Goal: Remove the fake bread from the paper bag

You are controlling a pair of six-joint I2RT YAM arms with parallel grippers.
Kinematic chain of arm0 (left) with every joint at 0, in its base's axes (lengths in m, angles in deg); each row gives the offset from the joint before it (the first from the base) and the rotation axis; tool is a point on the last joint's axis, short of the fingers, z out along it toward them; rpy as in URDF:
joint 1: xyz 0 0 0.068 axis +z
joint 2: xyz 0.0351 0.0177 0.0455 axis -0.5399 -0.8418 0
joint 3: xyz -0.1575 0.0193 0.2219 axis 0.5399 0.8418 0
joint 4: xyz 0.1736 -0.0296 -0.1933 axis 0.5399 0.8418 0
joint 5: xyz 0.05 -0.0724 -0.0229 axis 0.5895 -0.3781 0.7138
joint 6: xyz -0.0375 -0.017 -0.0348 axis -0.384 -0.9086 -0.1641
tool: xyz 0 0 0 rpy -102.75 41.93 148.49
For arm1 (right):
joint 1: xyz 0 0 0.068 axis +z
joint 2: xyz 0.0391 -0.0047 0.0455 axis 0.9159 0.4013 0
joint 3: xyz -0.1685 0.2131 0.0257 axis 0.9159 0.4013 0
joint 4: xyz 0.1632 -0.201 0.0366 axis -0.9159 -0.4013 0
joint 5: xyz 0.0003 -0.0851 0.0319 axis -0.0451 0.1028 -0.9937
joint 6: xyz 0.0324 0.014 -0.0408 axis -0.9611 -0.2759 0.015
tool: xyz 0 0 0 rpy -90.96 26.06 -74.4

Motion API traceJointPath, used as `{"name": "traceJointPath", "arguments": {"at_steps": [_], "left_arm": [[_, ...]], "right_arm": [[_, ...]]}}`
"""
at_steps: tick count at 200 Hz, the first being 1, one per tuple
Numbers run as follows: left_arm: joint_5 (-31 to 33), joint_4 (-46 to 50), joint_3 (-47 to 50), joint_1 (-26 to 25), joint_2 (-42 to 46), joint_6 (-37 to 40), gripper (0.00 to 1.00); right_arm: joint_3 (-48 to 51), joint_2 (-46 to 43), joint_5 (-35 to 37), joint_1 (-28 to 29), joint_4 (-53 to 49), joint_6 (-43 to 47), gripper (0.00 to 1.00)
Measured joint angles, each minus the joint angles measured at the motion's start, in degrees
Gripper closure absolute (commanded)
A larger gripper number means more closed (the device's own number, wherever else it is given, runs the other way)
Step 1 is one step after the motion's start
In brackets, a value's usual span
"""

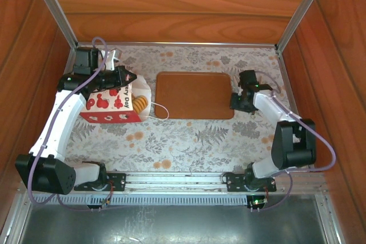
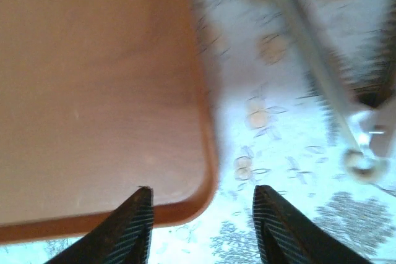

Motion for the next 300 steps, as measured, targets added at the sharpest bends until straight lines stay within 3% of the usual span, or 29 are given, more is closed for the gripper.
{"name": "traceJointPath", "arguments": {"at_steps": [15,60,80,92,179,243,300], "left_arm": [[0.0,0.0,0.5,0.0,0.5,0.4,1.0],[0.0,-0.1,0.7,0.0,0.8,1.9,1.0],[0.0,-0.1,1.1,0.0,0.9,2.4,1.0],[0.0,-0.1,1.2,0.0,0.9,2.7,1.0],[0.0,-0.4,1.4,0.0,1.0,2.7,1.0],[0.0,-1.0,1.4,0.0,1.7,2.6,1.0],[0.1,-1.2,1.4,0.0,2.1,2.0,1.0]], "right_arm": [[-1.7,-0.5,2.5,-2.6,-1.2,1.4,0.24],[-13.4,9.4,4.4,-10.4,-10.3,9.0,0.24],[-17.9,15.8,4.4,-10.7,-13.9,12.2,0.21],[-19.9,19.3,4.3,-10.7,-15.9,14.0,0.13],[-32.0,33.2,2.4,-11.3,-23.3,21.1,0.15],[-37.8,39.7,2.4,-11.7,-26.7,23.6,0.15],[-39.3,40.5,1.0,-13.1,-26.7,25.2,0.16]]}}
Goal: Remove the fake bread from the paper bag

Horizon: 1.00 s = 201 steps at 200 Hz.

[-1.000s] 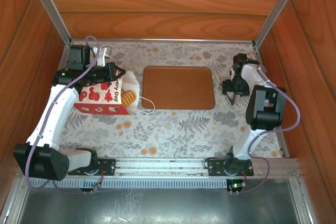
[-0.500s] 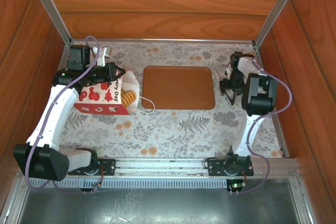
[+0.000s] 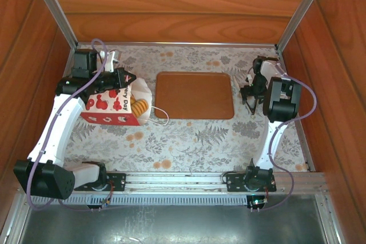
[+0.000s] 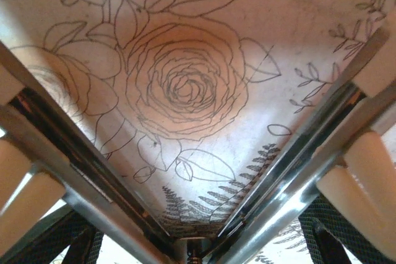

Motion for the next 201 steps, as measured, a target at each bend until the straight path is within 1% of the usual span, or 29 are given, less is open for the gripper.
{"name": "traceJointPath", "arguments": {"at_steps": [28,89,107,124,135,145,156,162,185,201], "left_arm": [[0.1,-0.2,0.0,0.0,0.0,-0.2,1.0],[0.1,-0.2,0.0,0.0,0.0,-0.7,1.0],[0.1,-0.2,0.0,0.0,0.0,-0.7,1.0],[0.1,-0.2,0.0,0.0,0.0,-0.9,1.0],[0.2,-0.2,0.0,0.0,0.0,-1.1,1.0],[0.2,-0.2,0.0,0.0,0.1,-1.2,1.0],[0.4,-0.2,0.0,0.0,0.2,-1.3,1.0],[0.5,-0.3,0.0,0.0,0.2,-1.3,1.0],[1.0,-0.3,0.0,0.0,0.6,-1.5,1.0],[1.2,-0.4,0.0,0.0,0.8,-1.7,1.0]], "right_arm": [[-1.6,1.4,-1.6,0.0,-0.8,1.0,0.18],[-2.9,2.4,-1.4,0.0,-2.0,1.0,0.2],[-3.2,2.6,-1.4,0.0,-2.3,0.9,0.23],[-3.2,2.6,-1.4,0.0,-2.2,0.7,0.28],[-3.2,2.6,-1.4,-0.1,-2.1,0.7,0.35],[-3.2,2.6,-1.6,-0.2,-1.9,0.3,0.36],[-3.0,2.3,-1.6,-0.2,-1.6,0.1,0.42],[-2.6,2.0,-1.7,-0.2,-1.2,0.0,0.44],[0.0,-0.1,-3.6,-0.2,0.6,-0.8,0.44],[2.5,-3.1,-4.6,-0.2,1.4,-1.5,0.44]]}}
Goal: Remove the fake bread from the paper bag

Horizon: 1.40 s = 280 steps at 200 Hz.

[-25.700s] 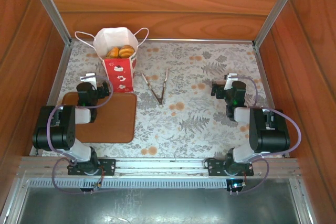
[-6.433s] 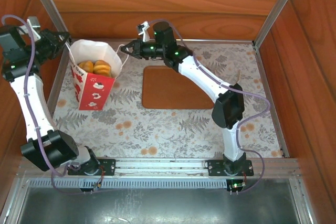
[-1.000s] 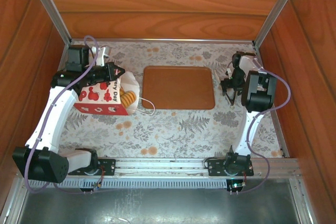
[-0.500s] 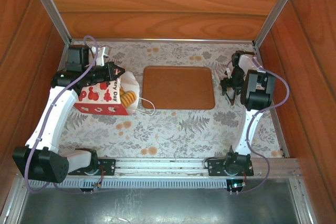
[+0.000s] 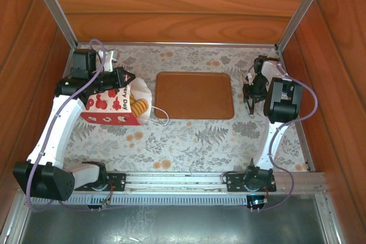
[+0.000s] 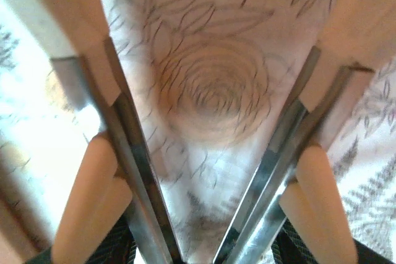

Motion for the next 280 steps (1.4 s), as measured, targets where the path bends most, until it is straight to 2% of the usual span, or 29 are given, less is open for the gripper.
{"name": "traceJointPath", "arguments": {"at_steps": [54,105,160,185,230,257,280], "left_arm": [[0.4,-0.3,0.0,0.0,0.2,-0.7,1.0],[1.1,-0.7,0.0,0.0,0.2,-1.1,1.0],[3.2,-1.0,0.0,0.0,0.5,-1.2,1.0],[3.6,-1.0,0.0,0.0,1.2,-1.3,1.0],[3.9,-1.0,0.0,0.0,2.0,-1.0,1.0],[4.2,-1.0,0.0,0.0,2.4,-0.8,1.0],[4.3,-1.0,0.0,0.0,2.4,-0.8,1.0]], "right_arm": [[5.5,-14.3,-1.8,0.4,1.0,-2.8,0.46],[6.4,-19.1,-3.7,0.8,0.8,-5.2,0.48],[11.0,-32.5,-13.2,4.6,2.6,-9.0,0.49],[14.8,-39.6,-19.1,10.3,4.9,-10.1,0.49],[19.5,-45.0,-27.8,27.3,9.4,-10.5,0.53],[23.3,-45.7,-27.7,35.8,12.5,-7.7,0.54],[24.2,-45.1,-24.5,41.4,13.8,-3.8,0.53]]}}
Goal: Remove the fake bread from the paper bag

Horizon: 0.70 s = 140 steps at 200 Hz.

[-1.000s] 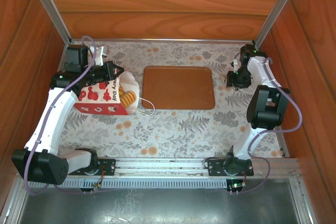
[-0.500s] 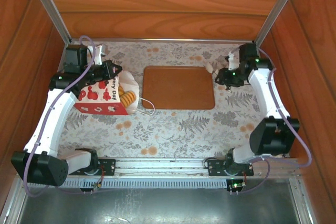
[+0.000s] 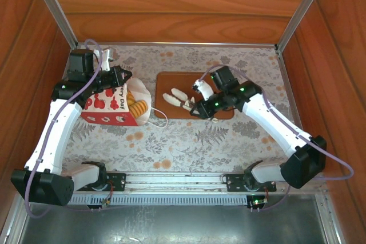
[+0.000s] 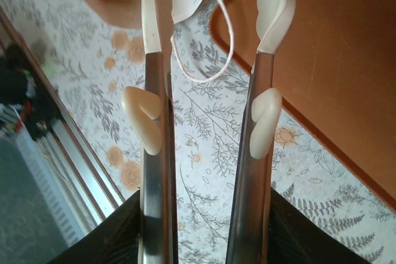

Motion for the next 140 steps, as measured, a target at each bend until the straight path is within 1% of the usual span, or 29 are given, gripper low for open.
{"name": "traceJointPath", "arguments": {"at_steps": [22,44,82,109,125,140], "left_arm": [[0.0,0.0,0.6,0.0,0.3,0.0,1.0],[0.1,0.0,0.9,0.0,0.4,0.0,1.0],[0.0,0.0,0.9,0.0,0.4,0.0,1.0],[0.0,0.0,0.9,0.0,0.4,0.0,1.0],[0.0,0.0,0.9,0.0,0.4,0.0,1.0],[0.0,0.0,0.9,0.0,0.4,0.0,1.0]], "right_arm": [[-0.1,1.8,5.8,5.2,1.6,5.4,0.53],[-0.6,6.2,13.6,10.3,2.8,12.0,0.51],[-1.1,13.4,25.3,16.3,7.9,21.6,0.49],[-0.5,14.0,30.9,19.1,15.2,28.2,0.47],[0.5,14.0,32.5,20.4,20.0,32.5,0.47],[1.3,14.1,33.9,21.3,22.4,36.0,0.47]]}}
